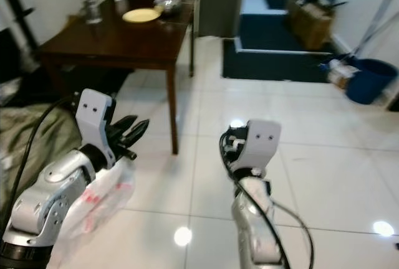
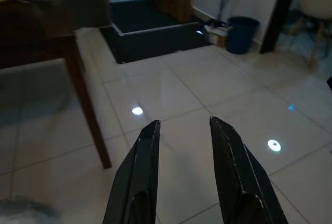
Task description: Setting the table
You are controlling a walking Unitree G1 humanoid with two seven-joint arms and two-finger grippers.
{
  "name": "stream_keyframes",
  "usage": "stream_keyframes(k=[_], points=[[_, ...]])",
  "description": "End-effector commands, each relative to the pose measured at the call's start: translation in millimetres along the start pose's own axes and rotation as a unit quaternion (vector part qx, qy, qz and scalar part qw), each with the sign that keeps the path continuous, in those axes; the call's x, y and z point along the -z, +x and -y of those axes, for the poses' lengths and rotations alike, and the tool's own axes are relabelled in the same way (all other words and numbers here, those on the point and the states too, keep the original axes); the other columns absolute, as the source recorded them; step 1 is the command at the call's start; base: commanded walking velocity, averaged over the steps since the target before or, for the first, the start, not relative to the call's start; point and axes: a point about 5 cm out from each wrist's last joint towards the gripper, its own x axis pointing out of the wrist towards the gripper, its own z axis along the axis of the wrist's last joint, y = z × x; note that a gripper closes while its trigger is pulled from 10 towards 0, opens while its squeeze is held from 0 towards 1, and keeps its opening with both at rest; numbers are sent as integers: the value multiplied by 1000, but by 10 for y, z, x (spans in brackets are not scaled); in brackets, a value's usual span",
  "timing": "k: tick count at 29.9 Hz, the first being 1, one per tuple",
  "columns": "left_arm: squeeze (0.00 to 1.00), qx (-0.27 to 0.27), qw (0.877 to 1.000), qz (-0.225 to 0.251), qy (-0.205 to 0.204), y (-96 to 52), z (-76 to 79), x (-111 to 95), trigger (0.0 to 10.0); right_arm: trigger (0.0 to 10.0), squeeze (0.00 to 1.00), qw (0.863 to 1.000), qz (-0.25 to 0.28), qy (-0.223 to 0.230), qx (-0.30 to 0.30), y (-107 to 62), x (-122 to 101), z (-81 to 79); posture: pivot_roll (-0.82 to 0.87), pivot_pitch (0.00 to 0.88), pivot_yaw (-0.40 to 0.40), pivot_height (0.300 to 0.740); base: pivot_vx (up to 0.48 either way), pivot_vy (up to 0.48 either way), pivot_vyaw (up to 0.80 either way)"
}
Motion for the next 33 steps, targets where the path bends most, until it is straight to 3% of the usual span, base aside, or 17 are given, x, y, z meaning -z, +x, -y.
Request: stream_keyframes(k=[1, 15, 20, 33], points=[[0, -1, 1000, -10, -2, -8, 7, 47, 10000, 10000, 0, 1000, -8, 0, 6, -24, 36, 38, 75, 110, 135, 740, 0, 0, -781], [0, -9, 1000, -7, 7, -3, -16, 54, 10000, 10000, 0, 1000, -8, -2, 5, -21, 35, 33, 73, 107, 132, 740, 0, 0, -779], [0, -22, 999, -6, 29, 14, -34, 78, 10000, 10000, 0, 1000, -3, -7, -11, -15, 27, -20, 73, 107, 132, 740, 352, 0, 0], [0, -7, 1000, -2, 30, 37, 49, 93, 10000, 10000, 0, 1000, -4, -12, -27, -23, 44, -74, 72, 95, 127, 740, 480, 0, 0]])
